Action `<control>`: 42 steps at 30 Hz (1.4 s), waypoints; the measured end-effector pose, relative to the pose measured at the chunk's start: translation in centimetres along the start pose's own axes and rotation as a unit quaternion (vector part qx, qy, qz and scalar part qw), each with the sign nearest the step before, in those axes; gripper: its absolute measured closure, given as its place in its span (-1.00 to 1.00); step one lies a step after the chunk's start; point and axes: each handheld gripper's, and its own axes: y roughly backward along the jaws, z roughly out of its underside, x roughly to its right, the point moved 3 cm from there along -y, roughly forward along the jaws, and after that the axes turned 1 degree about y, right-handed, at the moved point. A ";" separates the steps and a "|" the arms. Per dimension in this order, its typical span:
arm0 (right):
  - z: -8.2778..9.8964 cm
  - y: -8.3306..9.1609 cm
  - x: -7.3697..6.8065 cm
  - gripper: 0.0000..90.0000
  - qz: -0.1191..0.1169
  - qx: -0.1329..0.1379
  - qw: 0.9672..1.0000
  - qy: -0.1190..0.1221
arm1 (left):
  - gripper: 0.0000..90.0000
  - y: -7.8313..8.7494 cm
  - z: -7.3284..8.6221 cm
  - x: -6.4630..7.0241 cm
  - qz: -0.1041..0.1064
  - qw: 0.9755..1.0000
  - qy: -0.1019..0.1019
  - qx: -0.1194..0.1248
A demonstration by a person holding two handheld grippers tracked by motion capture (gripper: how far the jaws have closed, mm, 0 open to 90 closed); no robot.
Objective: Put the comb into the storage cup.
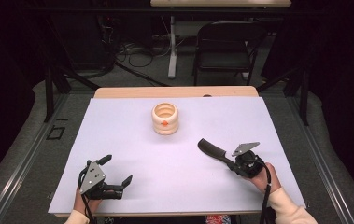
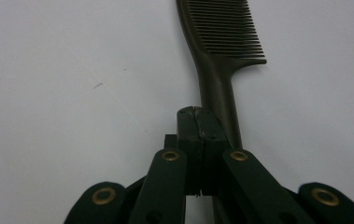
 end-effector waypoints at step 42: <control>-0.9 1.7 -0.2 -0.59 0.004 -0.021 0.999 0.034 | -1.00 0.0 0.0 0.0 -0.005 1.000 0.001 -0.004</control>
